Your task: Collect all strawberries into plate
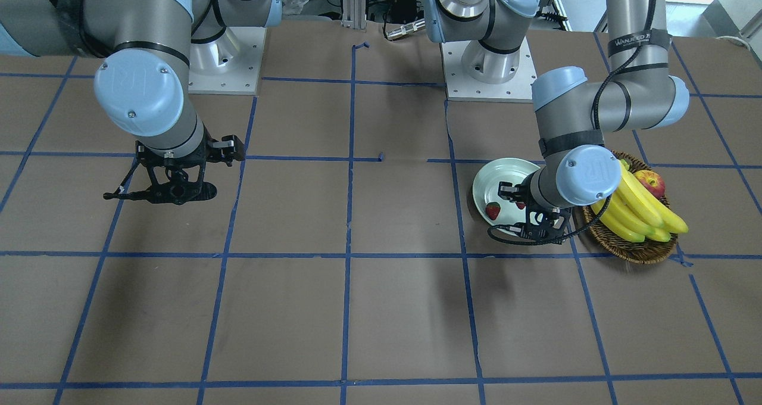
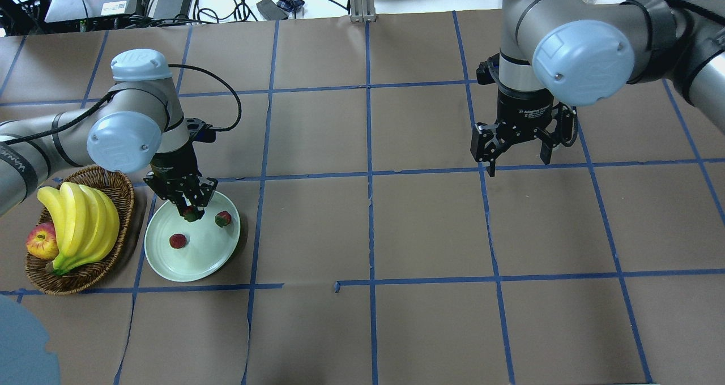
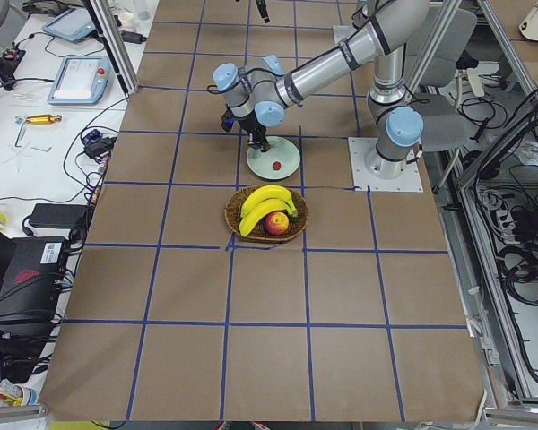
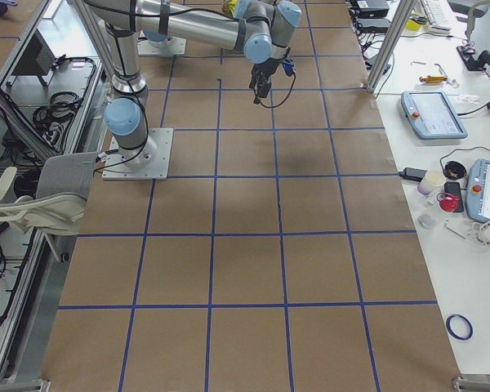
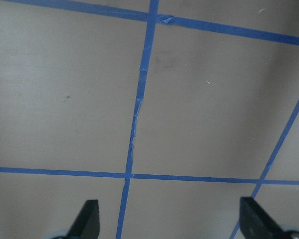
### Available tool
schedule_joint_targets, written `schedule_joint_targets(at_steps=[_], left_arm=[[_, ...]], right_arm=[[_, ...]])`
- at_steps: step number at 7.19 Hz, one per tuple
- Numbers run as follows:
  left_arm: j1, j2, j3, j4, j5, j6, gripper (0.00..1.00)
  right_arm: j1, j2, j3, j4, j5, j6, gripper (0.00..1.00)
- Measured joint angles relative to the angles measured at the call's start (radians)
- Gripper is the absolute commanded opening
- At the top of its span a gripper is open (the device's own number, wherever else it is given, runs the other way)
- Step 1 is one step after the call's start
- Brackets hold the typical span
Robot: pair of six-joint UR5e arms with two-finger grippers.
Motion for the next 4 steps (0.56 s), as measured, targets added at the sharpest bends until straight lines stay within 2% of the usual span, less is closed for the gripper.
schedule_joint_targets(at_steps=[4], left_arm=[[-0.004, 0.007, 0.0, -0.034, 0.058, 0.0, 1.0]], right_arm=[[-0.018, -0.016, -0.026, 0.009, 0.009, -0.001, 1.0]])
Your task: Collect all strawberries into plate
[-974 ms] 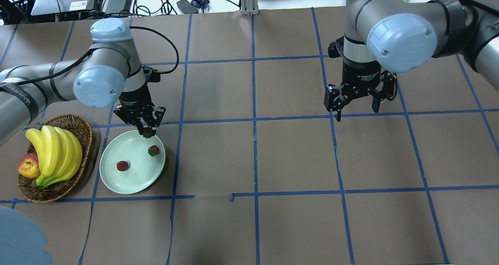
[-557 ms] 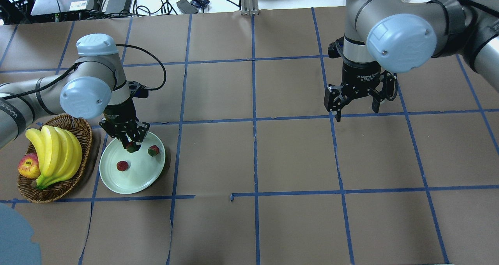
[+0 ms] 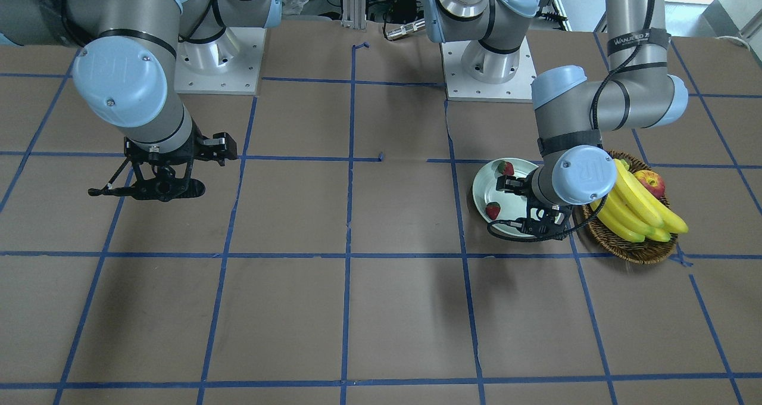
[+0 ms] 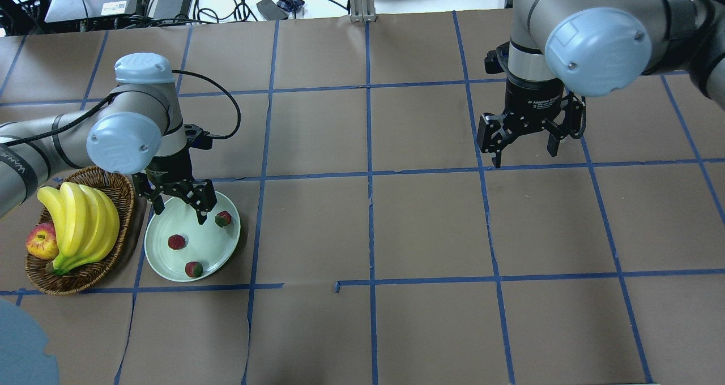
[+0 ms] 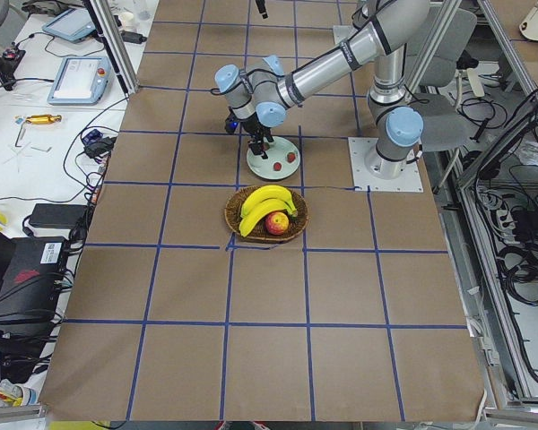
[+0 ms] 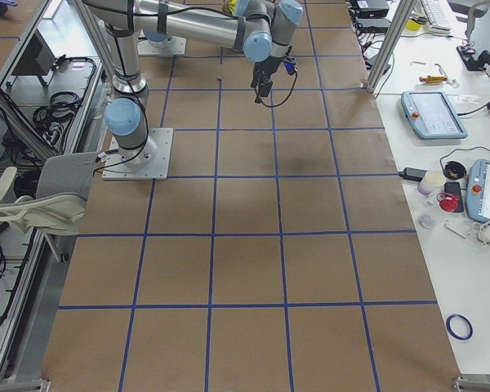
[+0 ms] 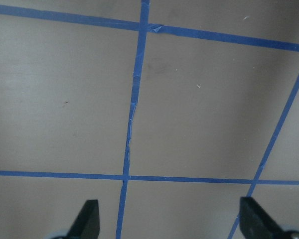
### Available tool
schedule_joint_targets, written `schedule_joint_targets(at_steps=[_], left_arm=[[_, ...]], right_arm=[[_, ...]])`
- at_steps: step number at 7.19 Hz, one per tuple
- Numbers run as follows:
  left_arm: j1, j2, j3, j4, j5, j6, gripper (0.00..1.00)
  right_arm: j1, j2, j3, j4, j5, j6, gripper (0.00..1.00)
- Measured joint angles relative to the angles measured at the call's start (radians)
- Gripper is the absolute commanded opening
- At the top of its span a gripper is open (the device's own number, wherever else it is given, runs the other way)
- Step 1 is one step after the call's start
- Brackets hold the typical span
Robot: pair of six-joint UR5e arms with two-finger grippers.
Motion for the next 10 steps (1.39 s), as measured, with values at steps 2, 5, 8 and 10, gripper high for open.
schedule_joint_targets(at_steps=[2, 5, 8, 10], left_arm=[[-0.017, 0.017, 0.037, 0.007, -0.014, 0.006, 1.0], [-0.021, 0.106, 0.204, -0.054, -0.025, 0.007, 1.0], [-0.038, 0.196, 0.262, -0.119, -0.123, -0.158, 1.0], [-0.104, 0.226, 0.272, -0.126, -0.148, -0.256, 1.0]], right_arm=[[-0.015, -0.004, -0.008, -0.003, 0.013, -0.004, 1.0], [-0.036, -0.026, -0.073, 0.04, 0.011, 0.01, 1.0], [-0.034, -0.04, -0.137, 0.048, 0.017, 0.028, 1.0], [-0.03, -0.04, -0.148, 0.043, 0.021, 0.03, 1.0]])
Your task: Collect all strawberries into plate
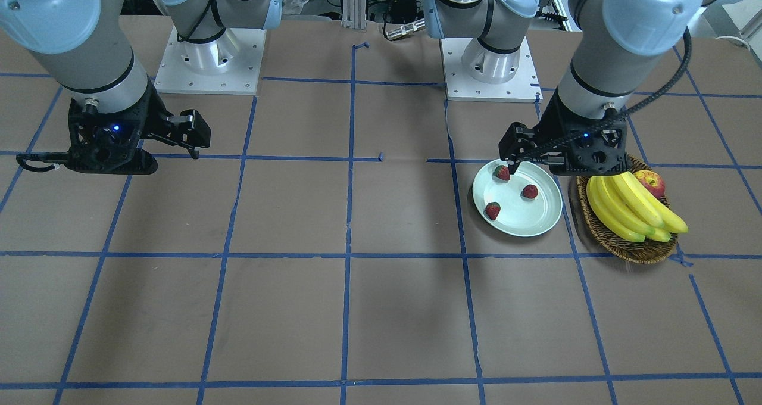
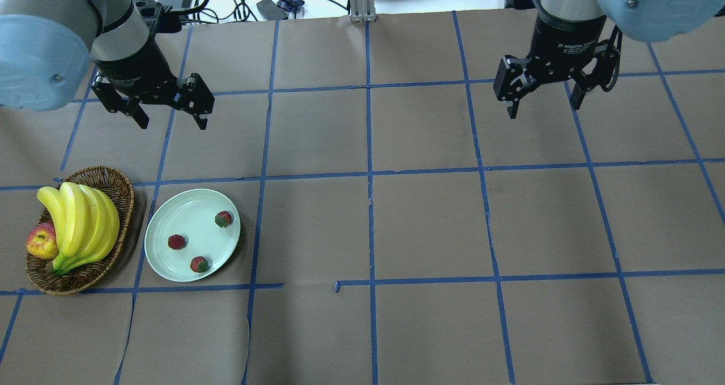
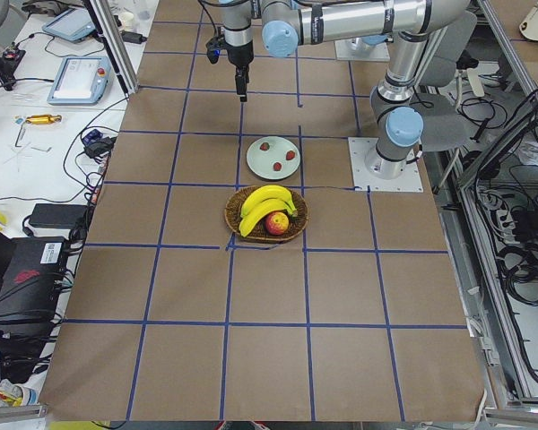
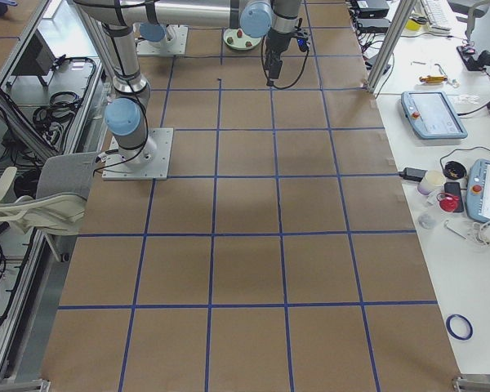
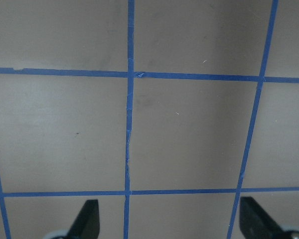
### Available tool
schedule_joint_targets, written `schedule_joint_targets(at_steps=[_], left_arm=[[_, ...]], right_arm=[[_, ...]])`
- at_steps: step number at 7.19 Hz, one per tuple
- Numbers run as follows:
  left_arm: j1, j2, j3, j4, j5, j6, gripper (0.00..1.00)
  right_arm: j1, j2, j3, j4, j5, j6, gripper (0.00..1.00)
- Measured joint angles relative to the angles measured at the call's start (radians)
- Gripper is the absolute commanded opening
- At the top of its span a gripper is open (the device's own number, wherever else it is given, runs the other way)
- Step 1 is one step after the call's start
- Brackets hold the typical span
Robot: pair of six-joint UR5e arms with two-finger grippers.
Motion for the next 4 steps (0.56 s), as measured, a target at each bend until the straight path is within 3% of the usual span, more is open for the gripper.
schedule_joint_targets(at_steps=[4], left_arm=[[-0.035, 0.013, 0.003, -0.065, -0.019, -0.035, 1.0]], right_arm=[[0.0, -0.001, 0.0, -0.003, 0.002, 0.002, 1.0]])
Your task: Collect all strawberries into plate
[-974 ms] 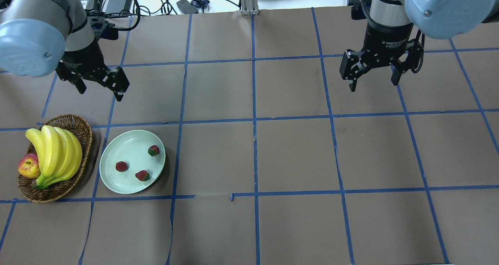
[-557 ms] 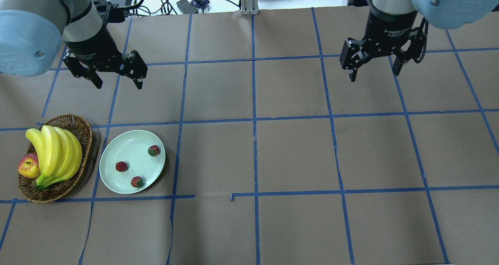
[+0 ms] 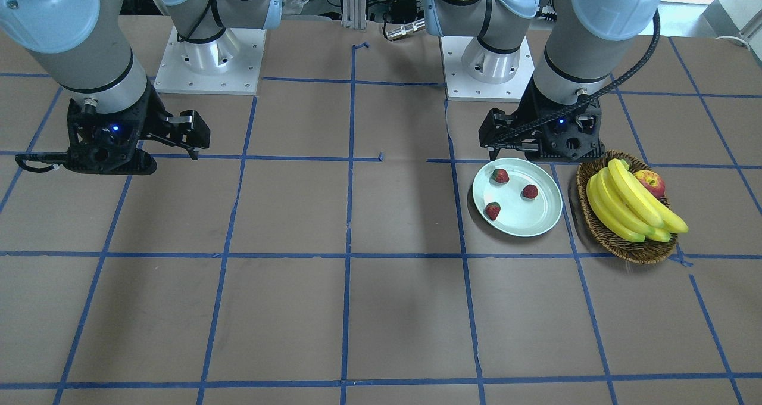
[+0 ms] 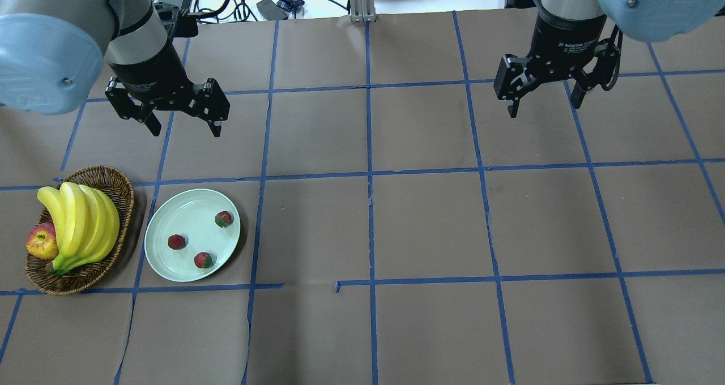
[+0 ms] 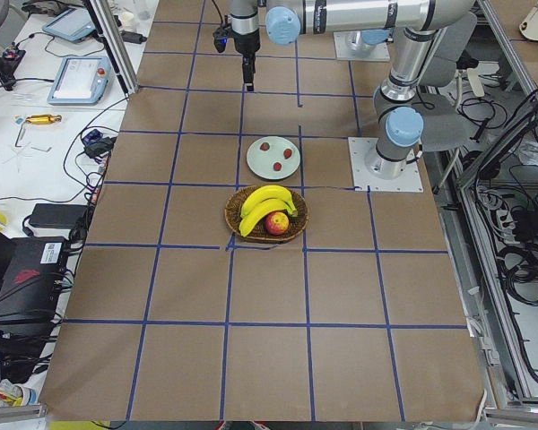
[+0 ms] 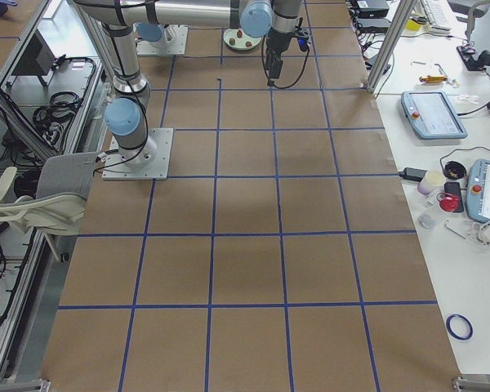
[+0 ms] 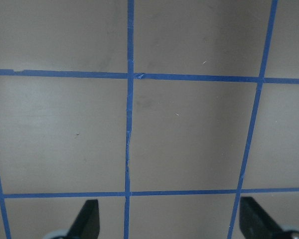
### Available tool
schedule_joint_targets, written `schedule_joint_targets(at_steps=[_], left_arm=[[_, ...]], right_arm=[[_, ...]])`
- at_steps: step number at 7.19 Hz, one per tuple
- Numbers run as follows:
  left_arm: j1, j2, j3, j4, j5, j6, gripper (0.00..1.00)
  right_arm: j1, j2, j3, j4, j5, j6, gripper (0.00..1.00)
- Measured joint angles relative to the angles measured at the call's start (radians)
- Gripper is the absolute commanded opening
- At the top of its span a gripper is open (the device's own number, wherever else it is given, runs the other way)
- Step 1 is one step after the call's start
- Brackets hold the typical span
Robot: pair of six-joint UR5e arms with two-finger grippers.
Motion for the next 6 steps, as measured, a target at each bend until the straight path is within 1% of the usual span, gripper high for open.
schedule_joint_targets(at_steps=[3, 6], left_arm=[[-0.001, 0.016, 0.011, -0.002, -0.02, 0.0, 1.0], [-0.001, 0.029, 0.021, -0.002, -0.042, 0.002, 1.0]], right_arm=[[0.012, -0.008, -0.024, 0.015, 0.038, 0.011, 1.0], [0.069, -0.049, -0.06, 0.126, 0.04, 0.049, 1.0]])
